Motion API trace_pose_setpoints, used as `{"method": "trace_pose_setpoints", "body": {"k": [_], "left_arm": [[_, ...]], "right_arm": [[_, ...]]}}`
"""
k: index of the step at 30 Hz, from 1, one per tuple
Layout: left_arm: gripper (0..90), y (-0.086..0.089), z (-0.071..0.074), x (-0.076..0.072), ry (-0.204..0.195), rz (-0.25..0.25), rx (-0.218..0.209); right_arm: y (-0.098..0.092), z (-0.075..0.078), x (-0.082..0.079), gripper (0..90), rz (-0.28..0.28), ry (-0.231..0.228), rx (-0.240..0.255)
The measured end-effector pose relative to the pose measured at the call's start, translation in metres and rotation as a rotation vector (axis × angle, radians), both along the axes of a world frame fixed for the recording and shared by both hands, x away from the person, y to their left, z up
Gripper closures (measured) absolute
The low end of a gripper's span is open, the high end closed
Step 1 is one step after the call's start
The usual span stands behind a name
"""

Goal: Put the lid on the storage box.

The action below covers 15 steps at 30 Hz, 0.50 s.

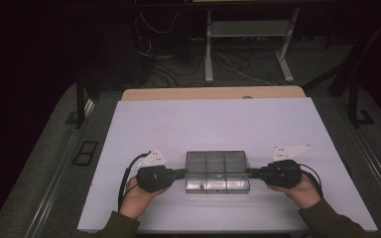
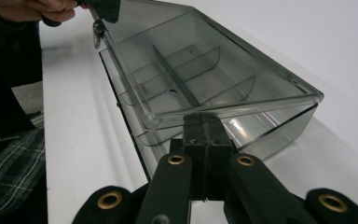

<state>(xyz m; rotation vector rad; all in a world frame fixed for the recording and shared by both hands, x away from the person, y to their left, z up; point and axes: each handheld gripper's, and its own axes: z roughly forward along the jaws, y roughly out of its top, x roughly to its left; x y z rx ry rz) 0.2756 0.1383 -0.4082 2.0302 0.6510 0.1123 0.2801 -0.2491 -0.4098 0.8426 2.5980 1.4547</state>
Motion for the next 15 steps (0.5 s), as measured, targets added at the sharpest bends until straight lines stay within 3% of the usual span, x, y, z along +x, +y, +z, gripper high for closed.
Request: {"method": "trace_pose_setpoints", "body": {"k": [15], "left_arm": [[87.6,-0.003,-0.011,0.004,0.02,-0.014,0.093]], "right_arm": [[0.0,-0.011,0.005,89.3,0.003,0.015,-0.08]]}}
